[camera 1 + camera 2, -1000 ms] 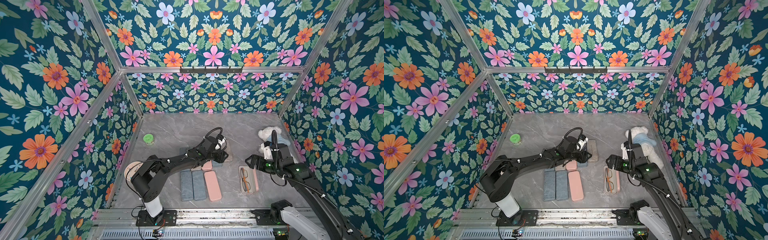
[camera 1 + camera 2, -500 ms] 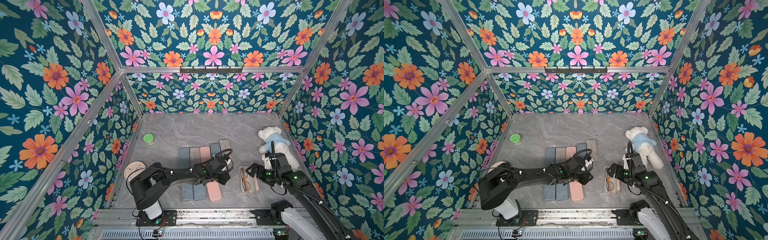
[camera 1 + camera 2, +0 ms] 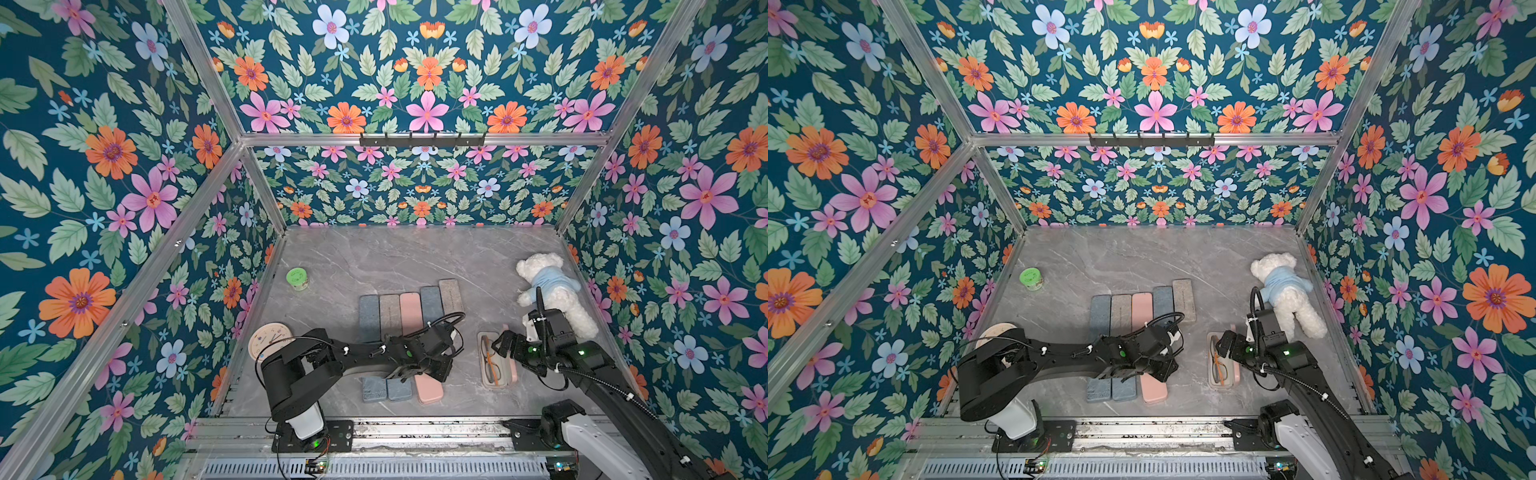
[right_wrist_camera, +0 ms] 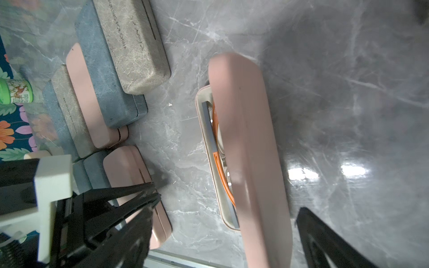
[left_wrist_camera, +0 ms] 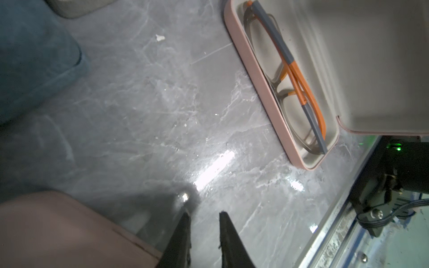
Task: Close the glasses case
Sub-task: Adjust the glasses case at the center of the board.
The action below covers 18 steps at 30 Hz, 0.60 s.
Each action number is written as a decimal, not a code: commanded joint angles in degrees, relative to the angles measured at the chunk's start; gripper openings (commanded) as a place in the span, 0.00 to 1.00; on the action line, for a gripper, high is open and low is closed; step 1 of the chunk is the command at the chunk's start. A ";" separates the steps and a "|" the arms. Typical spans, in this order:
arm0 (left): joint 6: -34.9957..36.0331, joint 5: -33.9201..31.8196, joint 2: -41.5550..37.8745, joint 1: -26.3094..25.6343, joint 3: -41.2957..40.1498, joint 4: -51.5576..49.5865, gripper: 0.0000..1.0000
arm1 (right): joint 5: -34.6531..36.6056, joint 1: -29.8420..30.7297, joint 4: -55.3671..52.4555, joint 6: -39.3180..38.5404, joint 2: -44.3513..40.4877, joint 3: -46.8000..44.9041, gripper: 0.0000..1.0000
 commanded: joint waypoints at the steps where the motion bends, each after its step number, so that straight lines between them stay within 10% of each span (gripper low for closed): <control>1: 0.28 -2.11 -0.54 -0.01 -0.72 -1.43 0.26 | 0.36 0.03 1.23 0.65 0.73 -0.62 0.95; 18: 0.44 -4.66 -6.03 -0.01 -2.44 -2.18 0.26 | -0.27 1.13 3.72 0.72 2.78 -2.89 0.65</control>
